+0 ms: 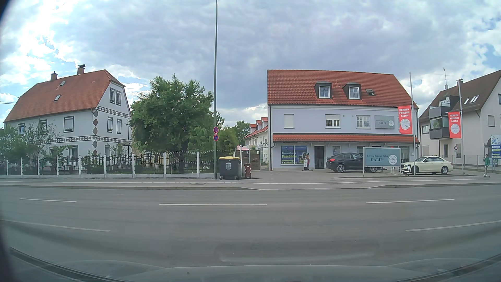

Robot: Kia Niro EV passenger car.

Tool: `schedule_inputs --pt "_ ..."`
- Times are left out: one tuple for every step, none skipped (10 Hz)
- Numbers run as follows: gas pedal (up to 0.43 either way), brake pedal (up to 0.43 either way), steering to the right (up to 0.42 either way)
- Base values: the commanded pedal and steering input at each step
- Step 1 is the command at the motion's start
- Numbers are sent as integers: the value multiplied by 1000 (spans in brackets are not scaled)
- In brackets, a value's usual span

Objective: Follow the waypoints while adhering to traffic rules and regulations

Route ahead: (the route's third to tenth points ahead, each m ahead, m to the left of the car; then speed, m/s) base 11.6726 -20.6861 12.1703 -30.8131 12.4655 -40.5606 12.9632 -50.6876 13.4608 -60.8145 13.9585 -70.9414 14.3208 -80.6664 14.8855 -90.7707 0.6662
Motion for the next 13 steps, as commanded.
schedule_inputs --pt "67 18 48" --pt "67 18 66" --pt "67 18 87" --pt "20 18 103" --pt "8 18 126" --pt "8 18 163" --pt "20 18 191" --pt "39 18 221" --pt "47 18 255" --pt "47 18 298" --pt "47 18 350" --pt "47 18 392" --pt "47 18 424"
